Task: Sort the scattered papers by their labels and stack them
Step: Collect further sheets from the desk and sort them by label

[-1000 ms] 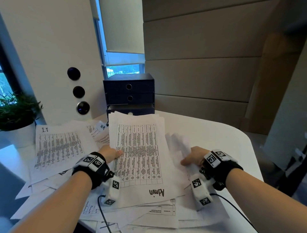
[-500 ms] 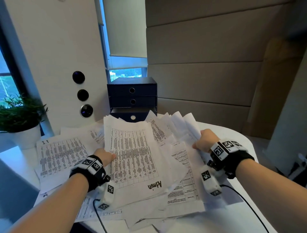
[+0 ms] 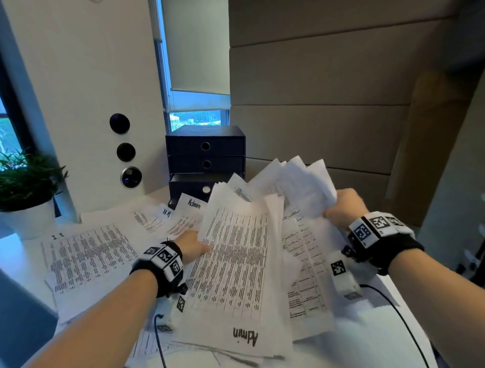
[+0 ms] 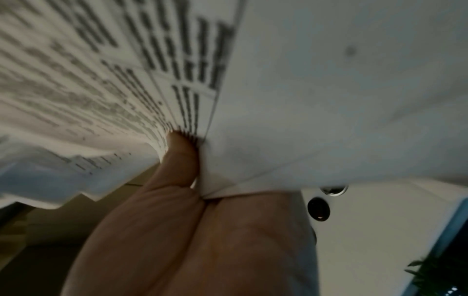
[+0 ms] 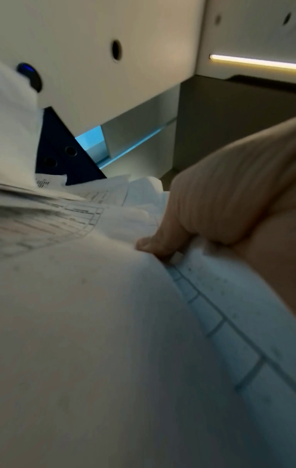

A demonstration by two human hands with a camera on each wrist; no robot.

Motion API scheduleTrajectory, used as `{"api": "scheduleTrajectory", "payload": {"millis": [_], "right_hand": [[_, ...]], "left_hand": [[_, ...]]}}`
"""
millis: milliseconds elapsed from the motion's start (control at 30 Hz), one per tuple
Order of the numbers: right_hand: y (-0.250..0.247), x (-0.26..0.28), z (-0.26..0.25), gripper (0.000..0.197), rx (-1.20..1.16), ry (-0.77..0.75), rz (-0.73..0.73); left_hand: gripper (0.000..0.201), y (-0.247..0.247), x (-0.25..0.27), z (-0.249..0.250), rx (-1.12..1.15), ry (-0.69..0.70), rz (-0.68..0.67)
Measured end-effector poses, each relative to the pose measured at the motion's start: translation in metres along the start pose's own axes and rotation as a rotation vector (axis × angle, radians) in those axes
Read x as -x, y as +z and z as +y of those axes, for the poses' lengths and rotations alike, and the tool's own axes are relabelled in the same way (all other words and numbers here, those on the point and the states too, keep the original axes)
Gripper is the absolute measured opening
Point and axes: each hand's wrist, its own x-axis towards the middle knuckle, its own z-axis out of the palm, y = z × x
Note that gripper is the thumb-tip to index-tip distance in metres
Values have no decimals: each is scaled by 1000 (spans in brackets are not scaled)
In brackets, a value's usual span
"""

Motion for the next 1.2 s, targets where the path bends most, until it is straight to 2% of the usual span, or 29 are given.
{"api": "scheduleTrajectory", "payload": {"millis": [100, 333, 433, 533, 633, 700, 800, 1000, 1100, 1133, 1200], "right_hand": [[-13, 0, -3, 13, 11, -32, 52], [-48, -9, -25, 9, -81, -162, 290], [-65, -14, -36, 11, -232, -137, 415], [-75, -16, -43, 14, -351, -120, 491], [-82, -14, -48, 9, -418, -117, 518], [-87, -14, -50, 12, -465, -119, 514], [-92, -17, -55, 12, -481, -149, 453], [-90, -22, -73, 11, -461, -268, 356], [-86, -23, -76, 7, -474, -314, 339], [-85, -24, -75, 7, -471, -330, 314], [-85, -27, -73, 11, -466, -359, 247]], "left_hand": [[38, -6, -1, -2, 122, 32, 49], [39, -40, 3, 0, 369, 25, 345], [45, -58, 0, 0, 563, 40, 403], [62, -74, -3, 2, 766, 44, 458], [50, -85, -1, 14, 877, 96, 501], [38, -91, 4, 25, 838, 142, 496], [24, -102, 18, 49, 611, 240, 502], [39, -105, 21, 113, 377, 580, 384], [59, -98, 8, 134, 286, 602, 356], [57, -94, 2, 138, 233, 597, 336], [39, -85, -2, 146, 71, 614, 327]]}}
